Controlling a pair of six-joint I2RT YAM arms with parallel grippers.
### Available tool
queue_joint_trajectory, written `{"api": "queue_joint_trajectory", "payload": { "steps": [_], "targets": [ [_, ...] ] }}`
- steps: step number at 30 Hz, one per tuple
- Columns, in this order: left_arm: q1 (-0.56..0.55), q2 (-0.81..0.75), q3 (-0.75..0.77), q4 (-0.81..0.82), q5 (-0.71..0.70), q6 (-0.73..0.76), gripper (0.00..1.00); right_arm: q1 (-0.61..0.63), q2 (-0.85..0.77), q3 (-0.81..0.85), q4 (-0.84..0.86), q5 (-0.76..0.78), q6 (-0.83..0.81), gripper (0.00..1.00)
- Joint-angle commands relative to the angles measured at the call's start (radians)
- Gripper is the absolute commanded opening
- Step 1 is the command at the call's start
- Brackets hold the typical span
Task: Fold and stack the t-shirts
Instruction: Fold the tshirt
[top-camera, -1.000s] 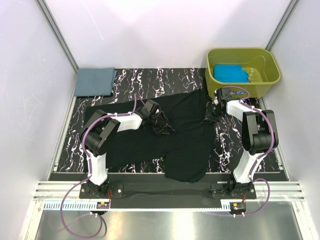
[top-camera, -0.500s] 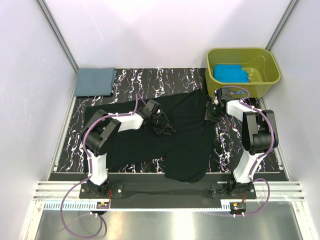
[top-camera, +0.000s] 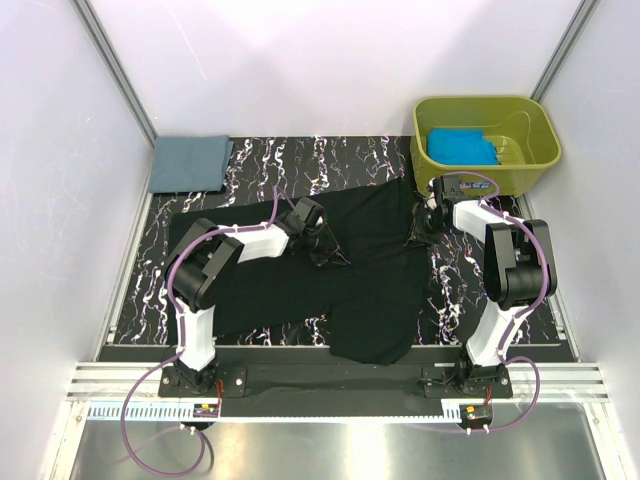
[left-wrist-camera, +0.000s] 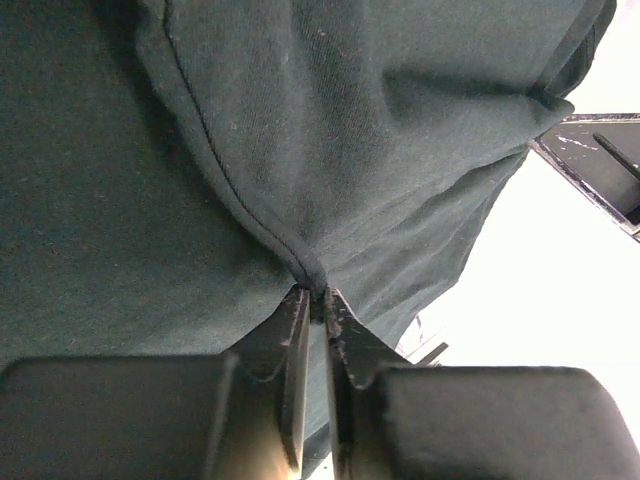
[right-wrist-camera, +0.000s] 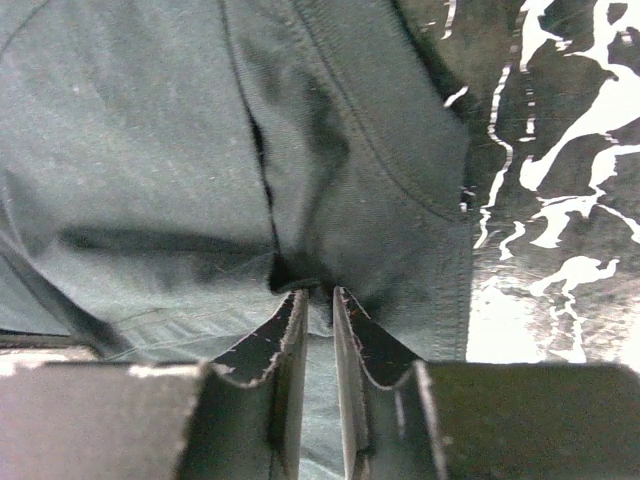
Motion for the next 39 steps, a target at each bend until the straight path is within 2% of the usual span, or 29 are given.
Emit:
{"api": "queue_joint_trajectory", "payload": {
  "steps": [1,5,6,8,16,25,39],
  "targets": [
    [-0.006,-0.011,0.029,0.002,-0.008,0.0,0.09,-0.003,-0.003,0.024,0.032,-0.048,0.006,0.22],
    [-0.006,-0.009,0.032,-0.005,-0.005,0.0,0.01,-0.003,-0.017,0.01,0.035,-0.057,0.021,0.11],
    [-0.005,-0.009,0.032,-0.008,-0.006,0.0,0.0,-0.002,-0.028,0.004,0.033,-0.054,0.027,0.05],
    [-0.005,-0.017,0.034,-0.019,-0.005,0.005,0.0,-0.003,-0.062,-0.005,0.009,-0.017,0.039,0.0],
    [0.008,-0.051,0.037,-0.073,0.018,0.02,0.0,-0.002,-0.181,-0.033,-0.126,0.006,0.101,0.0],
    [0.034,-0.092,0.032,-0.097,0.044,0.03,0.0,-0.002,-0.208,-0.095,-0.132,-0.069,0.151,0.0],
    [0.066,-0.146,-0.04,-0.11,0.055,0.028,0.0,-0.002,-0.217,-0.154,-0.129,-0.075,0.202,0.0]
  ]
}}
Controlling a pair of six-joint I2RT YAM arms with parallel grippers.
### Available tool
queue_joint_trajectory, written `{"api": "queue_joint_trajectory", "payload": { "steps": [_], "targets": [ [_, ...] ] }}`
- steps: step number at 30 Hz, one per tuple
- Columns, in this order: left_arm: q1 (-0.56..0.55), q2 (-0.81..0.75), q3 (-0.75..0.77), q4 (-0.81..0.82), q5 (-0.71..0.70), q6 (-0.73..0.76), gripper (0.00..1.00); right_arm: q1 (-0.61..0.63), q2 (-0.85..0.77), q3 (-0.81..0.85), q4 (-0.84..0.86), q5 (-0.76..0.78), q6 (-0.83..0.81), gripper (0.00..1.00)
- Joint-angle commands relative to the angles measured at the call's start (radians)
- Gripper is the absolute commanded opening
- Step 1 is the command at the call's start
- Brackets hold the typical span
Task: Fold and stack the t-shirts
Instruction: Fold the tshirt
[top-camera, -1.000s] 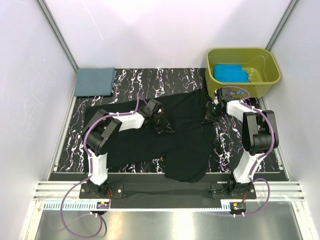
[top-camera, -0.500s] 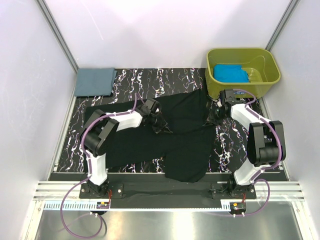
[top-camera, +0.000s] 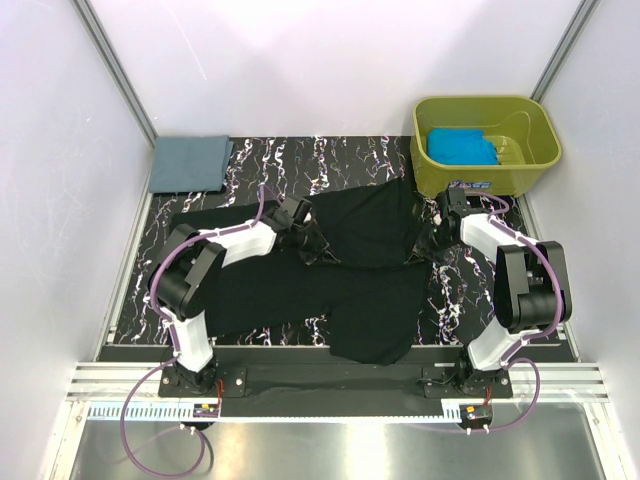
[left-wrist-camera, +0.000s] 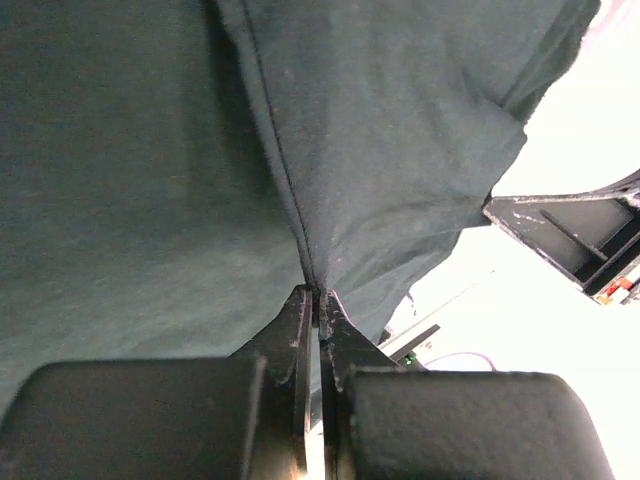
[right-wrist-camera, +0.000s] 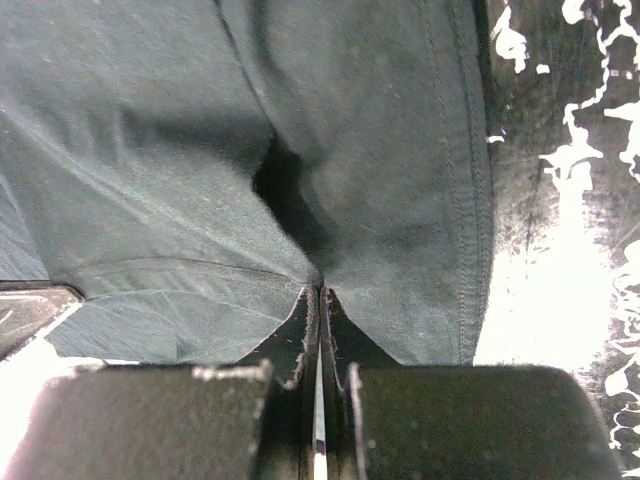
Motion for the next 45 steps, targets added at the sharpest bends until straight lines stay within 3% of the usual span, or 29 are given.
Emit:
{"api": "queue_joint_trajectory", "payload": {
  "steps": [1,20,23,24,26,29,32,36,38,43,45],
  "targets": [
    [0.017,-0.036,-0.007,0.002,0.03,0.01,0.0,-0.002,-0.042,-0.016,-0.005,-0.008,0.032,0.0],
    [0.038,-0.028,-0.034,-0.053,0.039,0.047,0.01,0.023,-0.051,-0.089,0.023,-0.014,0.133,0.04],
    [0.046,-0.036,-0.027,-0.103,0.022,0.082,0.09,0.027,-0.061,-0.082,0.0,-0.038,0.118,0.18],
    [0.049,-0.054,-0.029,-0.117,0.009,0.096,0.21,0.035,-0.075,-0.071,-0.018,-0.034,0.096,0.22],
    [0.055,-0.1,-0.027,-0.16,-0.013,0.189,0.32,0.082,-0.135,-0.007,-0.139,0.132,0.017,0.37],
    [0.057,-0.152,0.006,-0.256,-0.045,0.286,0.38,0.111,-0.178,0.068,-0.149,0.199,-0.043,0.5],
    [0.078,-0.241,0.014,-0.332,-0.111,0.387,0.4,0.127,-0.111,0.177,-0.138,0.261,-0.073,0.52],
    [0.188,-0.37,-0.009,-0.369,-0.211,0.453,0.4,0.162,0.05,0.349,-0.104,0.322,-0.082,0.48],
    [0.297,-0.381,-0.007,-0.377,-0.22,0.483,0.41,0.171,0.148,0.455,-0.077,0.365,-0.085,0.45],
    [0.539,-0.318,0.048,-0.38,-0.24,0.538,0.4,0.176,0.364,0.679,-0.034,0.456,-0.093,0.29],
    [0.572,-0.257,0.072,-0.38,-0.252,0.556,0.39,0.176,0.424,0.74,-0.032,0.456,-0.097,0.28]
  ]
}}
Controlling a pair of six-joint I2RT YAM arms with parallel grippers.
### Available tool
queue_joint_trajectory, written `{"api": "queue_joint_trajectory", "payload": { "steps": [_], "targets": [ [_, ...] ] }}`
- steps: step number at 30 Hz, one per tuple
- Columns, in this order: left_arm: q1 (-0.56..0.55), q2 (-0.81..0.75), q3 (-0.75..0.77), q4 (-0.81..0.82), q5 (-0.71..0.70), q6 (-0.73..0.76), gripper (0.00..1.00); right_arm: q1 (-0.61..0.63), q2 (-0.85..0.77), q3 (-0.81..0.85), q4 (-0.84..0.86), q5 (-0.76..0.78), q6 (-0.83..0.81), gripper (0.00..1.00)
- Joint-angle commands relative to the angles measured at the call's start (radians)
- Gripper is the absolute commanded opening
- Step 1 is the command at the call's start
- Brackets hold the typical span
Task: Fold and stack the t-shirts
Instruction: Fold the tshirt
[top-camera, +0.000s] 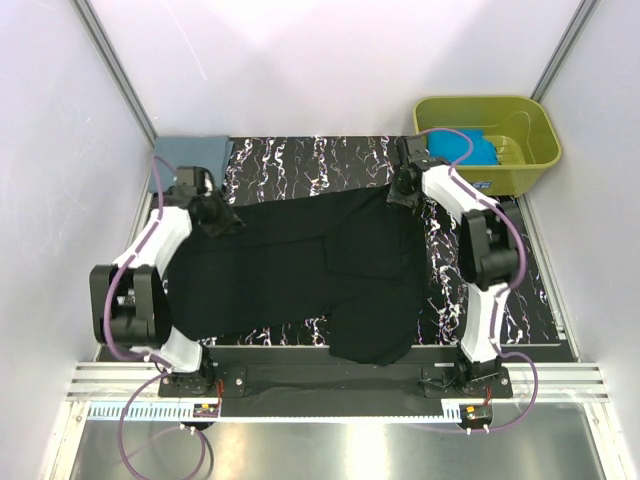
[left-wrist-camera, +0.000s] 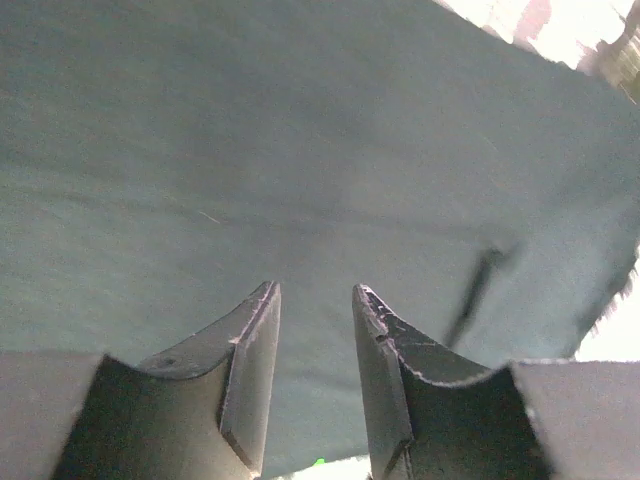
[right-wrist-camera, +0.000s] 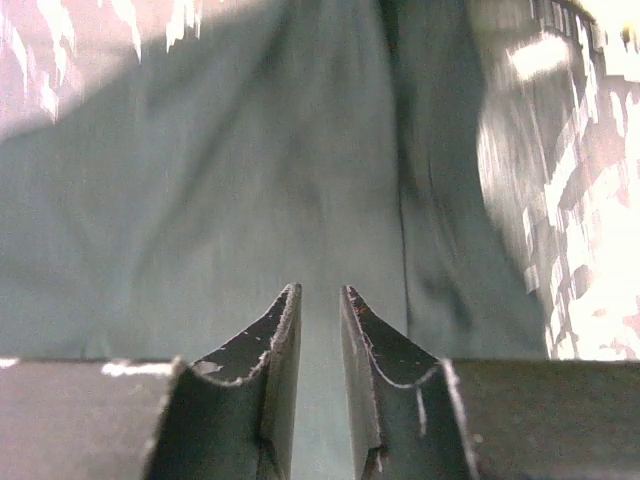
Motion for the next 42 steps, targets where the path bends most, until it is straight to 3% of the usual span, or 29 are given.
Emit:
{"api": "queue_joint_trajectory", "payload": {
  "steps": [1,7,9,20,29,35,42],
  "targets": [
    [0.102,0.084,0.068,-0.018,-0.055,0.084,0.39,0.005,0.115,0.142,0.032,0.078,-0.023,0.28],
    [0.251,0.232,0.131,0.011,-0.065,0.072,0.39,0.005,0.268,0.313,0.036,0.078,-0.03,0.26],
    [0.279,0.282,0.146,0.018,-0.065,0.066,0.39,0.007,0.311,0.334,0.038,0.069,-0.031,0.19],
    [0.309,0.496,0.252,0.07,-0.045,-0.005,0.4,0.027,0.503,0.555,0.015,0.058,-0.046,0.16],
    [0.337,0.624,0.454,0.035,-0.006,-0.042,0.4,0.022,0.739,0.975,-0.085,0.011,-0.049,0.17],
    [0.34,0.481,0.415,0.008,-0.008,-0.017,0.41,0.032,0.669,0.986,-0.112,-0.008,-0.026,0.23],
    [0.317,0.11,0.135,-0.041,-0.071,0.027,0.46,0.079,0.471,0.954,-0.293,0.009,-0.035,0.37]
  ]
}}
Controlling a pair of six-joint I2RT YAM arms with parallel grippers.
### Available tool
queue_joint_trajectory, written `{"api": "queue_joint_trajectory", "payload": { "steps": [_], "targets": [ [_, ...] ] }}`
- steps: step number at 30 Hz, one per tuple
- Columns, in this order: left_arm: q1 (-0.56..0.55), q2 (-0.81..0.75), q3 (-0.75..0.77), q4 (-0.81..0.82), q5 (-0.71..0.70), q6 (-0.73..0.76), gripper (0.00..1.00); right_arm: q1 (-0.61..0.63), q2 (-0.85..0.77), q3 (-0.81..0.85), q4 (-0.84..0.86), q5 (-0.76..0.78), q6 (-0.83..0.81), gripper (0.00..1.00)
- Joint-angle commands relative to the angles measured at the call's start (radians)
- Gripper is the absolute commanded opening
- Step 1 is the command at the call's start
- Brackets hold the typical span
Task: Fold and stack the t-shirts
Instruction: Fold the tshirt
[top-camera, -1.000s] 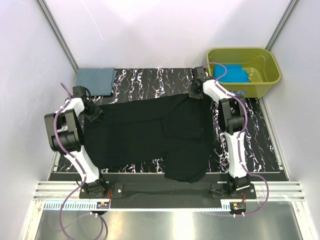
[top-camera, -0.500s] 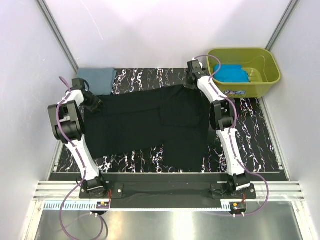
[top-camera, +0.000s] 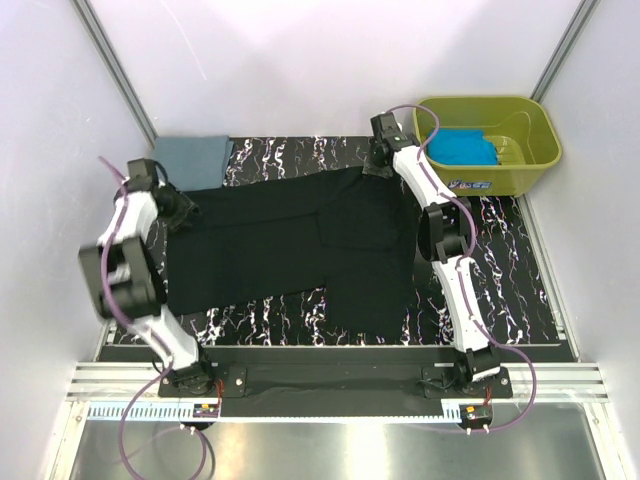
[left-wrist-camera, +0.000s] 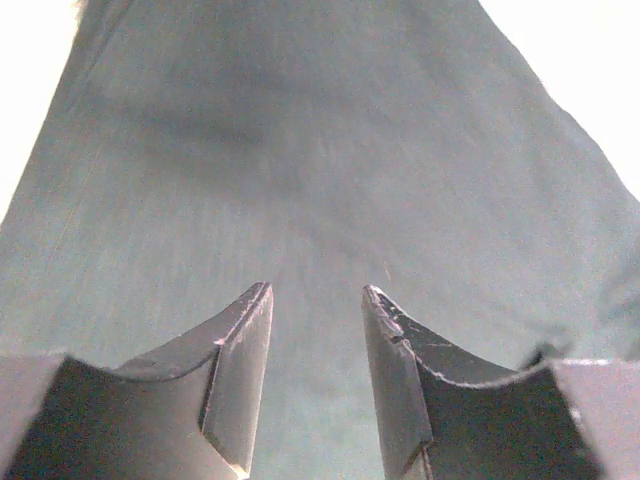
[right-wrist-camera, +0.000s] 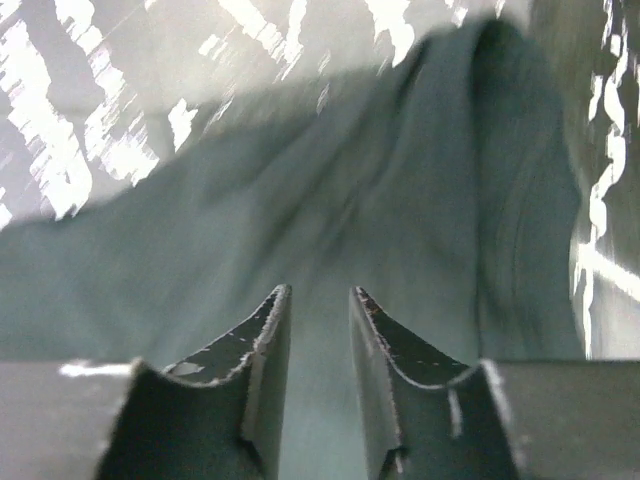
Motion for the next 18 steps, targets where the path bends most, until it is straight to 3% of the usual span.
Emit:
{"api": "queue_joint_trajectory", "payload": {
  "steps": [1,5,6,12,17,18],
  "targets": [
    [-0.025,-0.272,-0.13,-0.035,-0.061,0.018,0.46,0.053,-0.197,0.002,-0.146,-0.006,-0.005,0.38],
    [-0.066,-0.468,-0.342,-0.093,-0.132,-0.104,0.46,0.087,-0.344,-0.158,-0.263,-0.087,0.002,0.46],
    [-0.08,-0.504,-0.413,-0.107,-0.144,-0.132,0.45,0.091,-0.43,-0.275,-0.261,-0.113,0.001,0.46],
    [-0.072,-0.686,-0.502,-0.24,-0.31,-0.263,0.47,0.104,-0.769,-0.693,-0.234,-0.245,0.001,0.53],
    [0.067,-0.741,-0.561,-0.288,-0.285,-0.284,0.48,0.104,-0.952,-0.903,-0.231,-0.363,0.021,0.56],
    [0.136,-0.75,-0.583,-0.304,-0.288,-0.286,0.47,0.104,-0.995,-0.96,-0.232,-0.375,0.025,0.57]
  ]
}}
